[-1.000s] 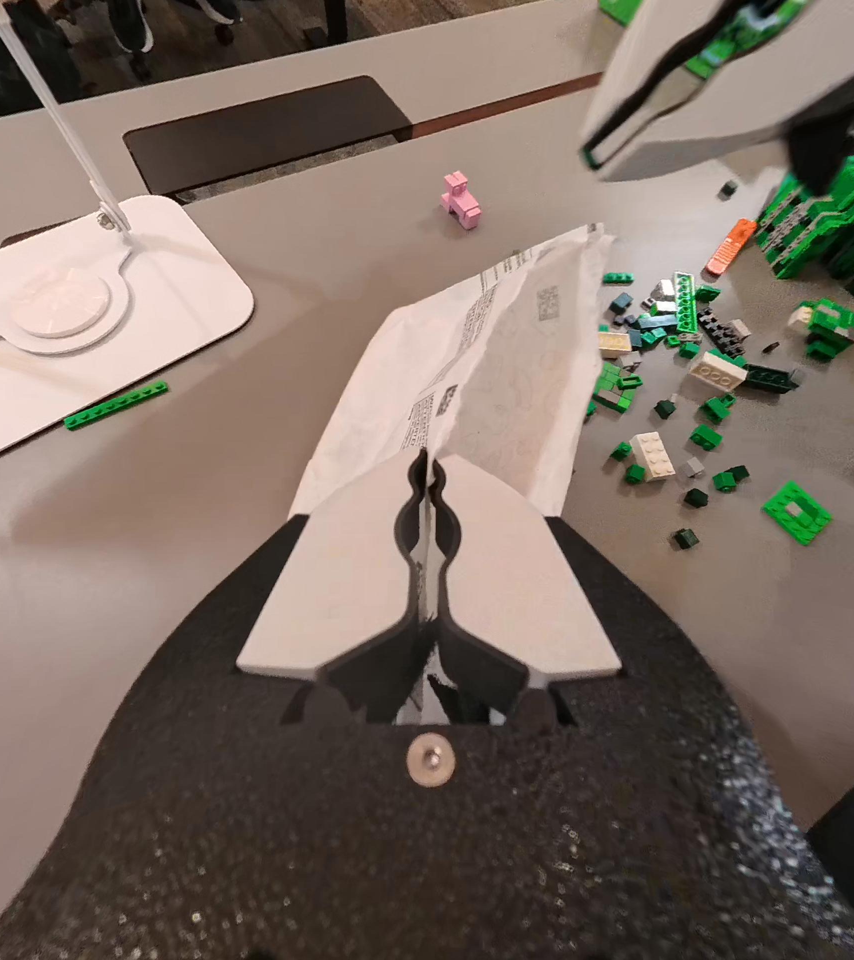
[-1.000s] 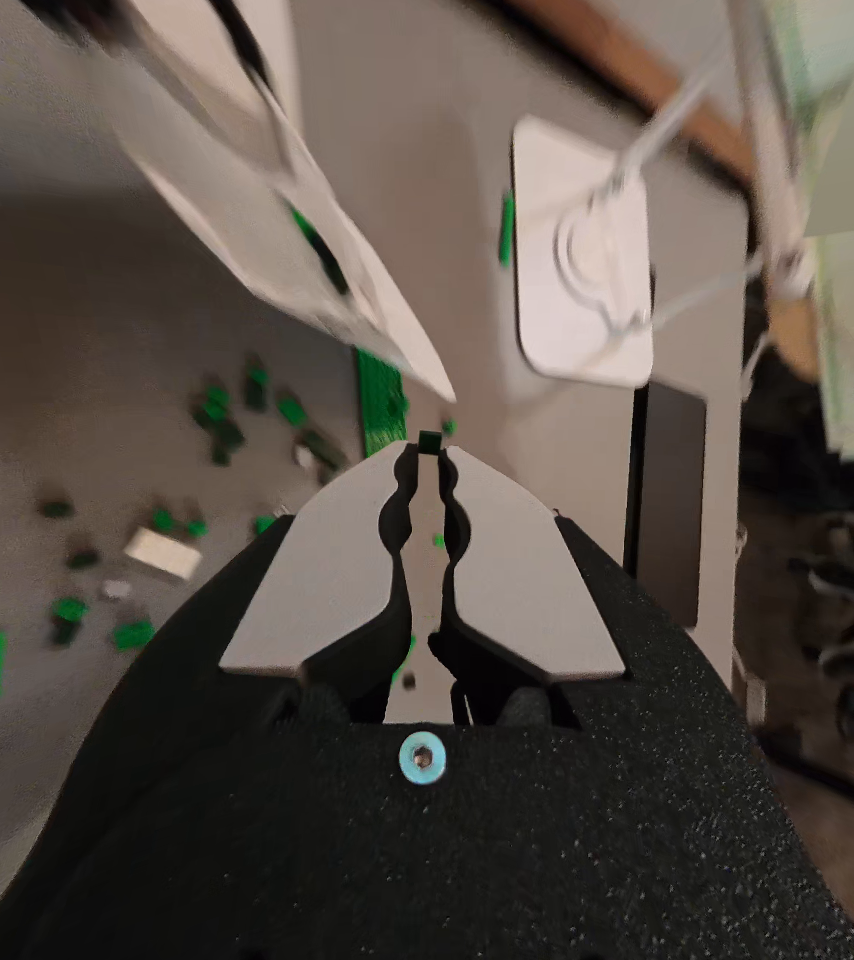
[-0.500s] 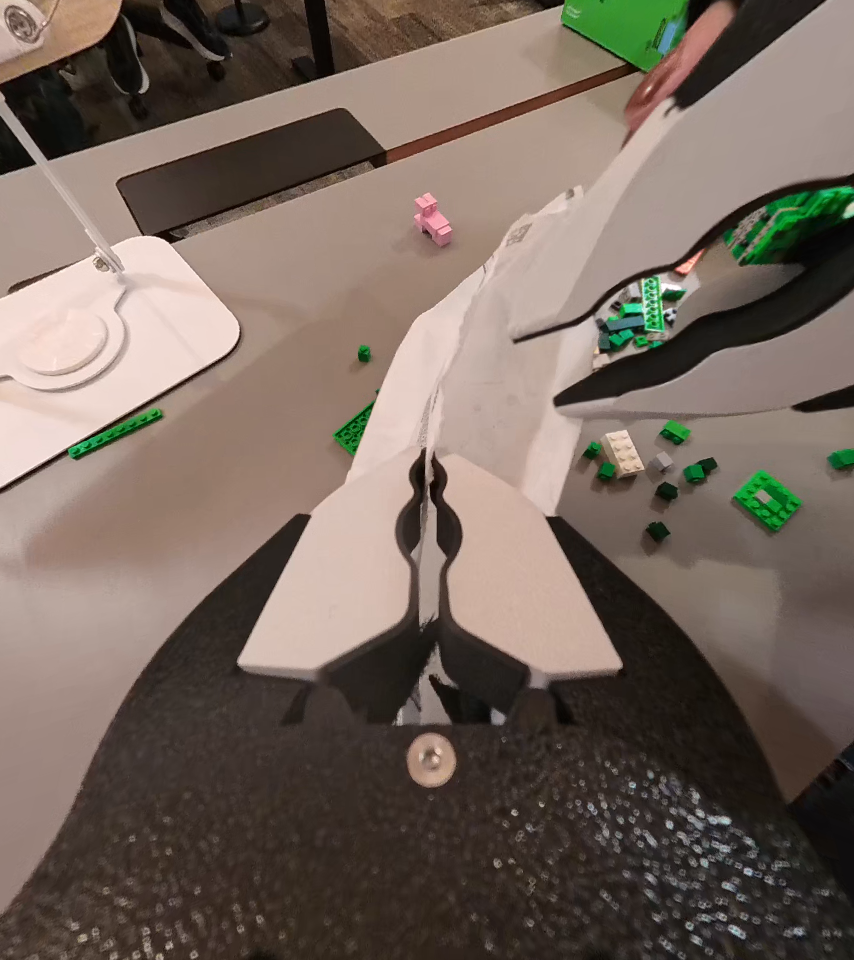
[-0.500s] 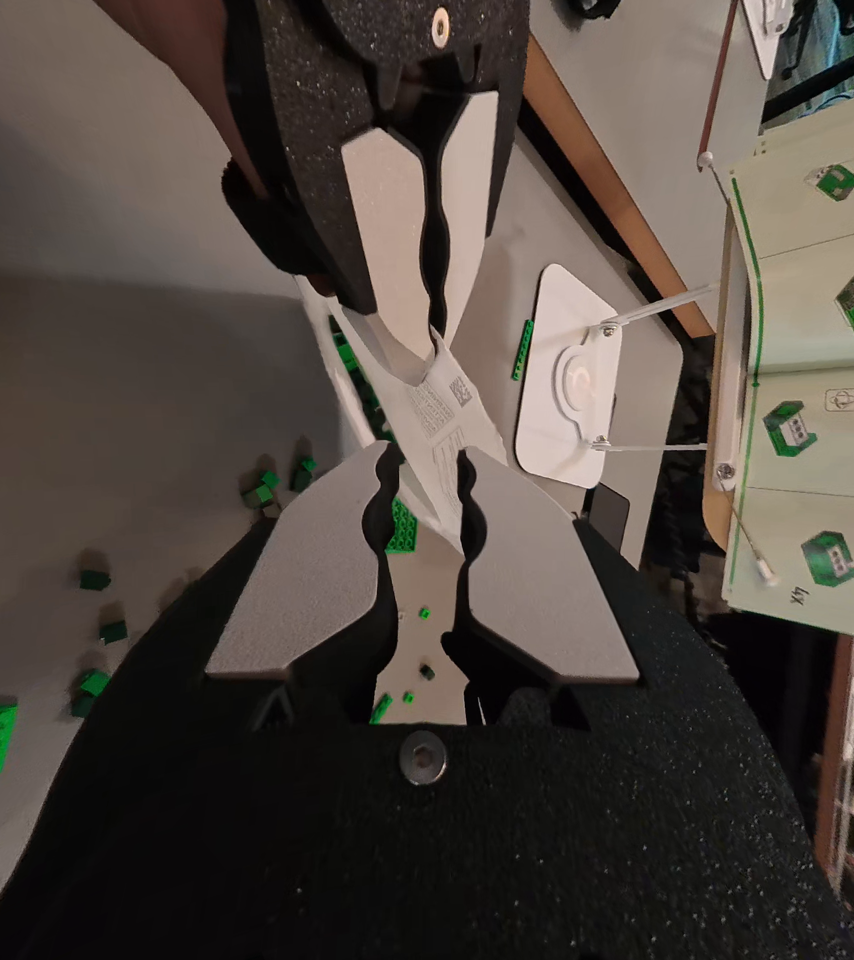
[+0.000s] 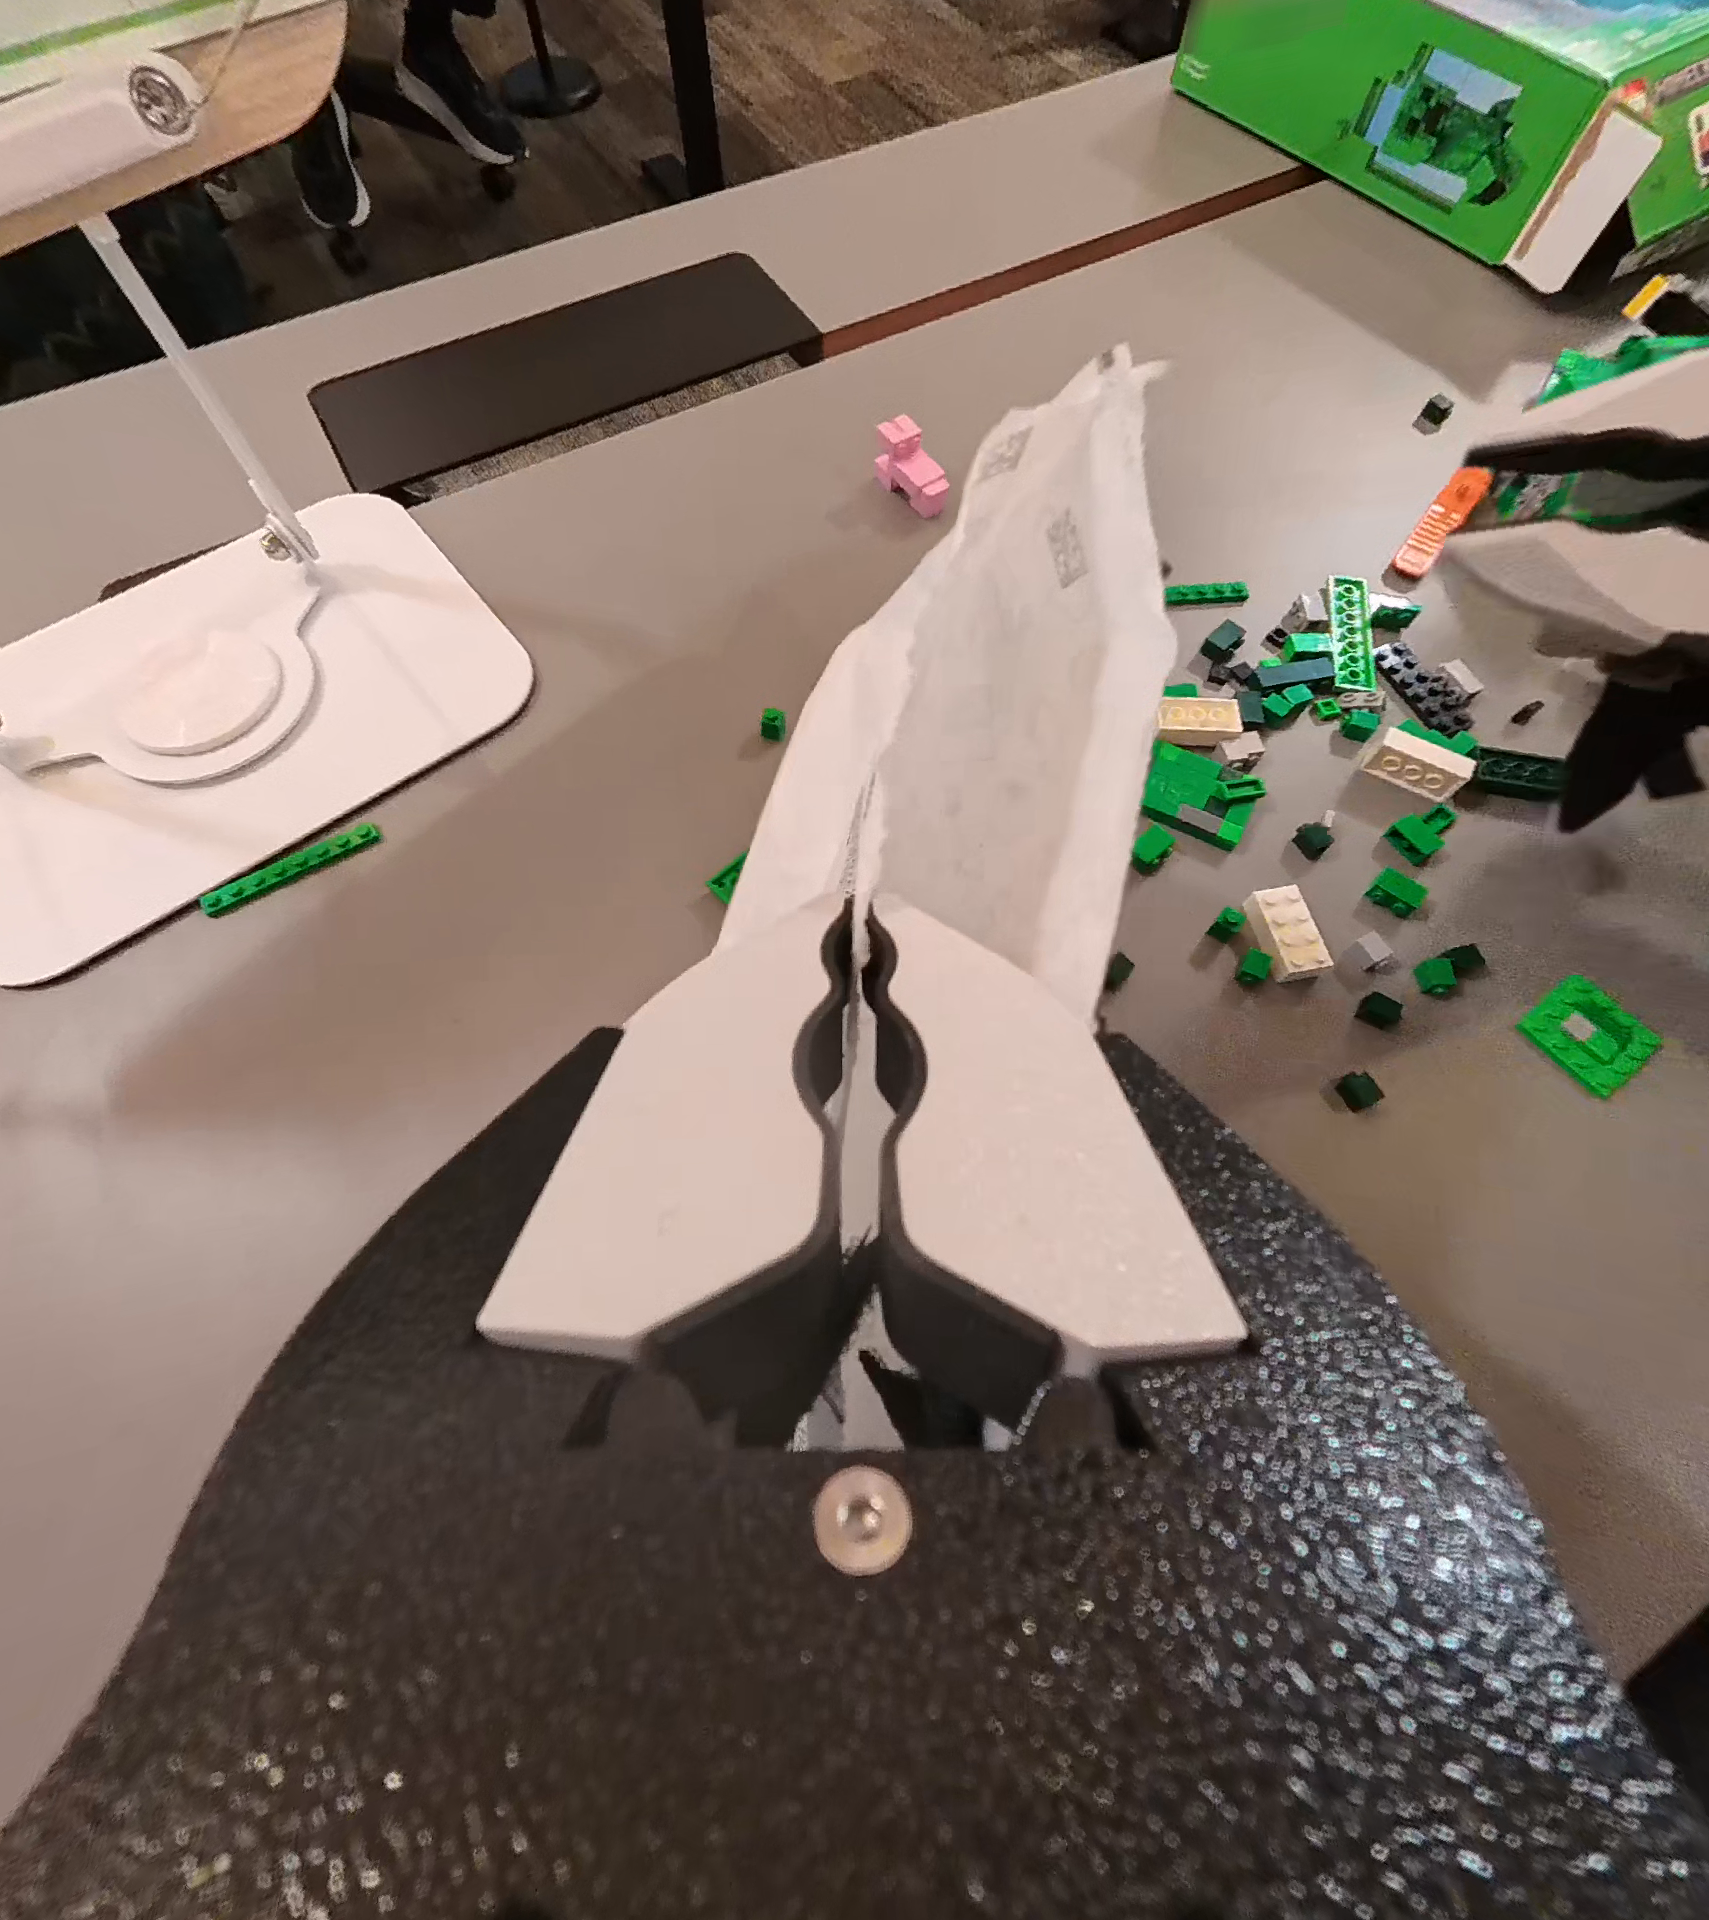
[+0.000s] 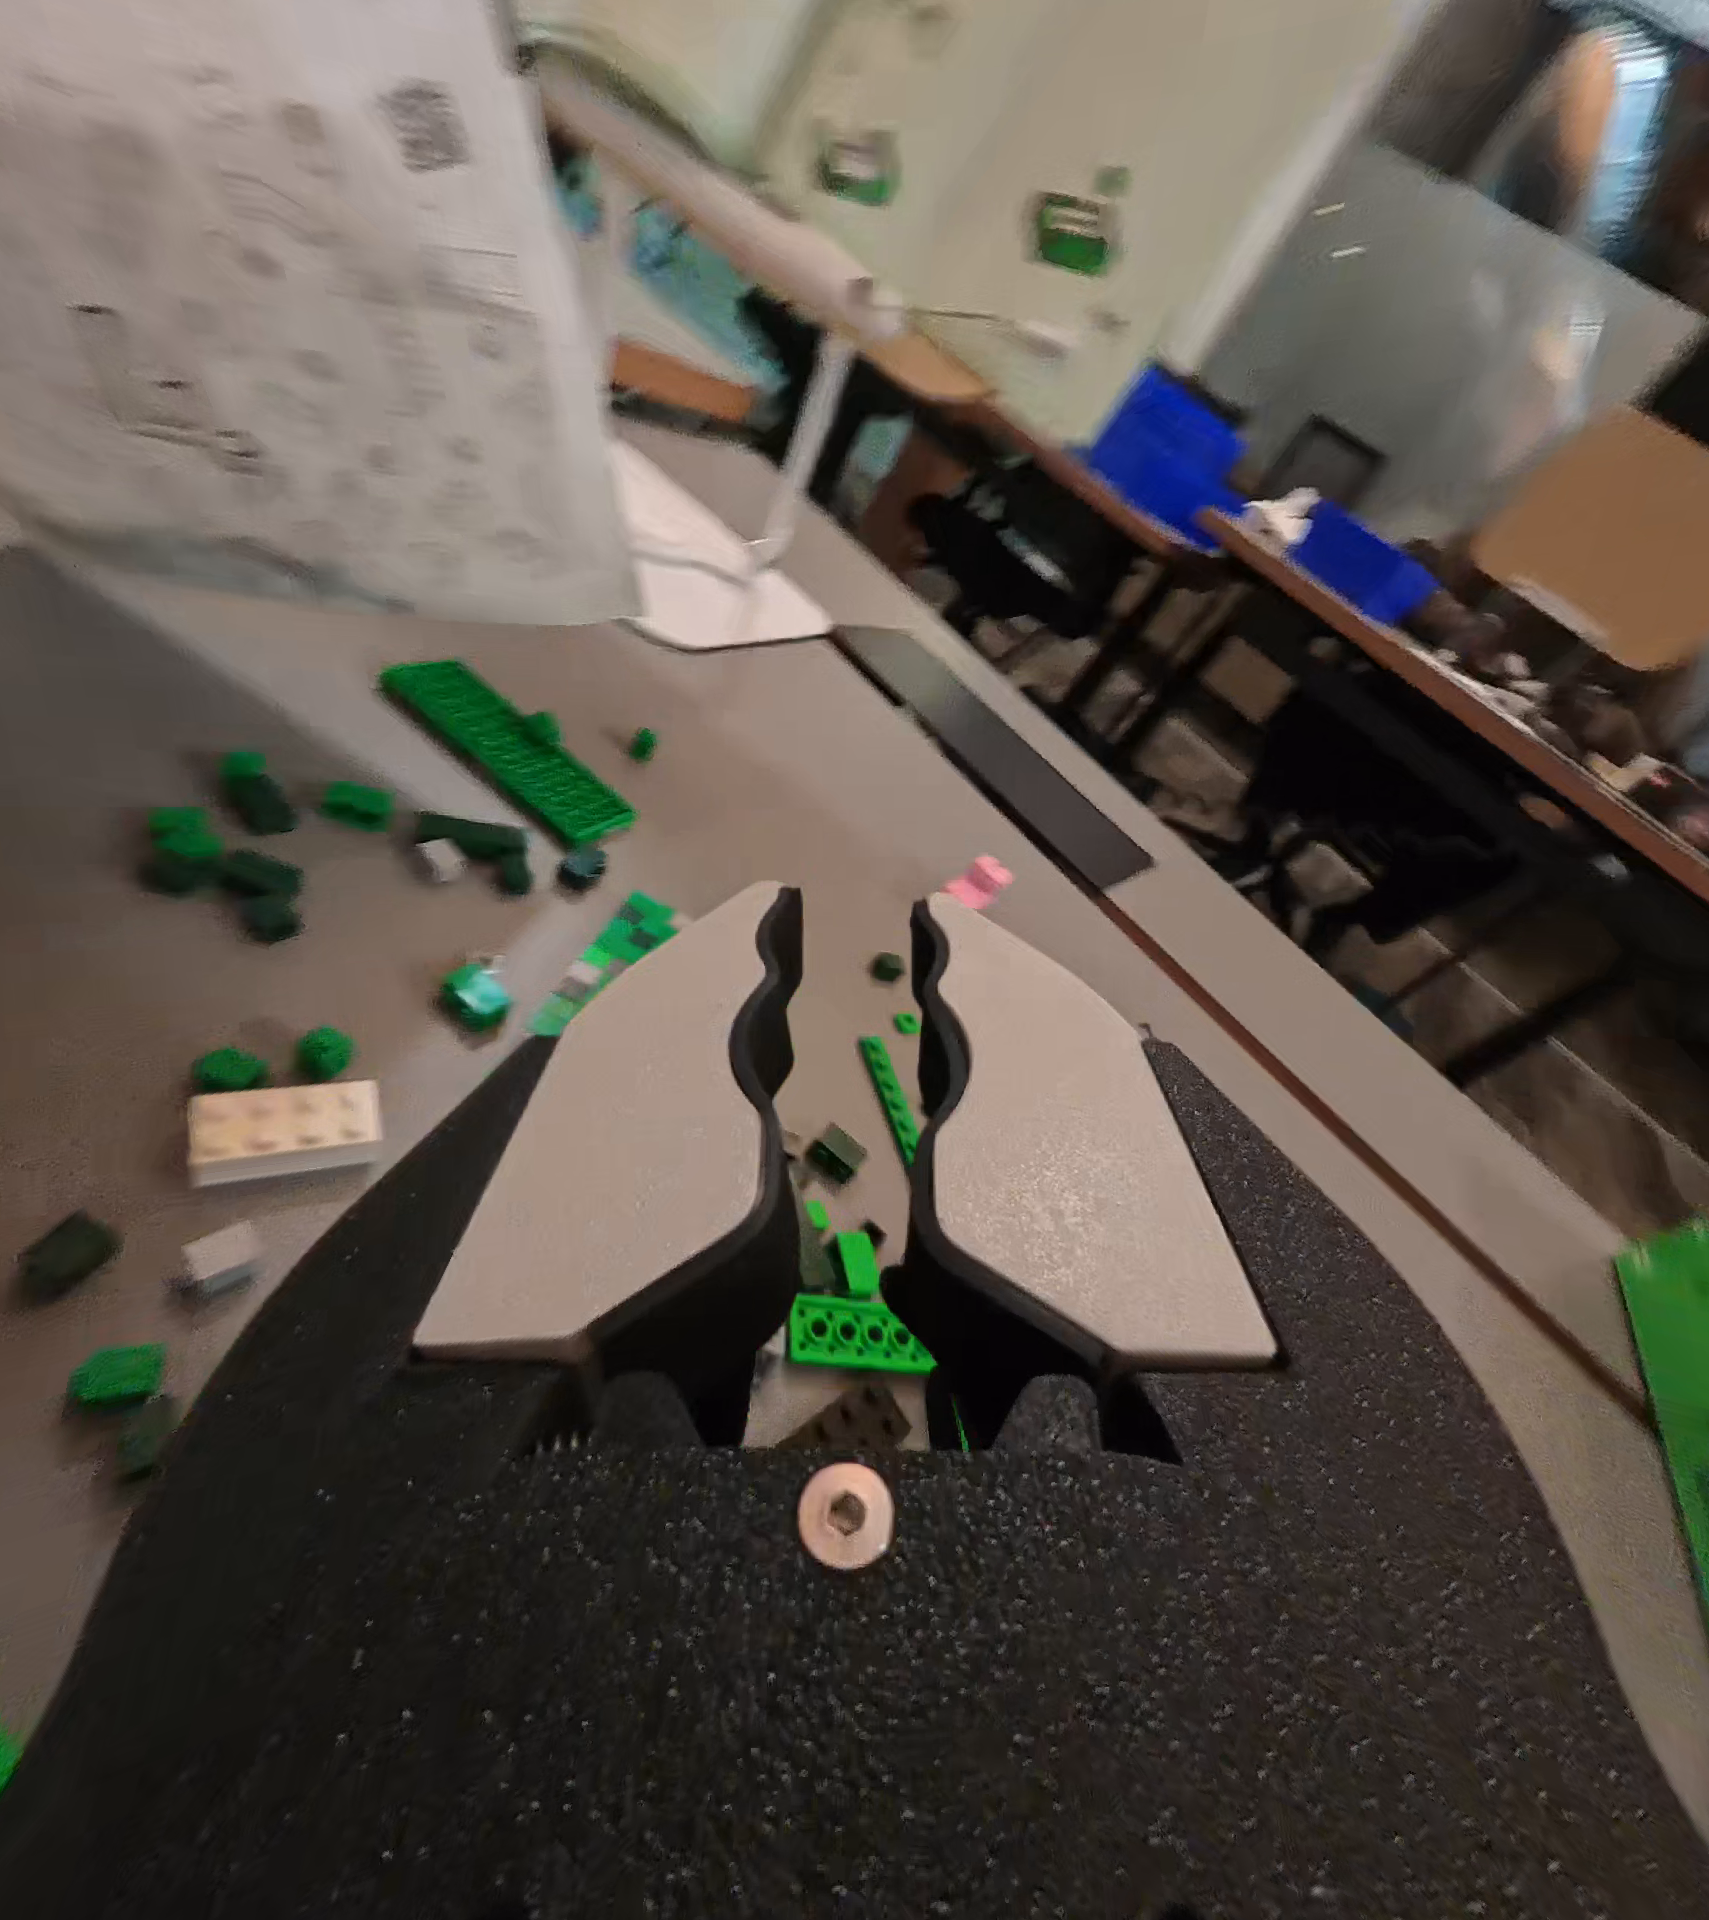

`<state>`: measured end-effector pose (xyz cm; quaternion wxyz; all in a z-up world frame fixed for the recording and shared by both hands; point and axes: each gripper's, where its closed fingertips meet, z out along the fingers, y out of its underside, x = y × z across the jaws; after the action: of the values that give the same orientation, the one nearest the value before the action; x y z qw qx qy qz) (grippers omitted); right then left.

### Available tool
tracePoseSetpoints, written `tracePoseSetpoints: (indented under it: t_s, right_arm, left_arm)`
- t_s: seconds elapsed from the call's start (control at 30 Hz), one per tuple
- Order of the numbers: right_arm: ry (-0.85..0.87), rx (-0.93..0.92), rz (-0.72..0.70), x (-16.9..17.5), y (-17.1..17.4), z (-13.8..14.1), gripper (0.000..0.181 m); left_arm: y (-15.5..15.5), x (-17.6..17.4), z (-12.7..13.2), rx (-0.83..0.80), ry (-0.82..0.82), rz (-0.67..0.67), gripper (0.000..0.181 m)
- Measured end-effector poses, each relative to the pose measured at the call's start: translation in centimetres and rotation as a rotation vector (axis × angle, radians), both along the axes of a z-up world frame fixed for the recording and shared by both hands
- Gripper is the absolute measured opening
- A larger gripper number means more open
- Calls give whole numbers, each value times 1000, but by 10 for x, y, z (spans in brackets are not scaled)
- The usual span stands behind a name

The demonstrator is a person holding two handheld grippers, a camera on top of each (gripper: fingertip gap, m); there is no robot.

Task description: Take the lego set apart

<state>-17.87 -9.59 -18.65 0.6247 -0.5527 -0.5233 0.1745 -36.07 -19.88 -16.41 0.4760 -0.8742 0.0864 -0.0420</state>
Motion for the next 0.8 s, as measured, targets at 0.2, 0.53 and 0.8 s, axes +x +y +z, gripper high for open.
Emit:
tracePoseSetpoints:
  t_s: [0.2, 0.53, 0.8]
  right_arm:
    - [234, -43, -87, 25, 16, 1, 13]
    - [226, 44, -107, 21, 15, -7, 4]
    - [245, 13, -79, 21, 16, -10, 3]
  left_arm:
    - [5, 1, -7, -11, 65, -9, 0]
    - [7, -2, -14, -31, 46, -6, 0]
    - [6, 0, -16, -43, 25, -16, 0]
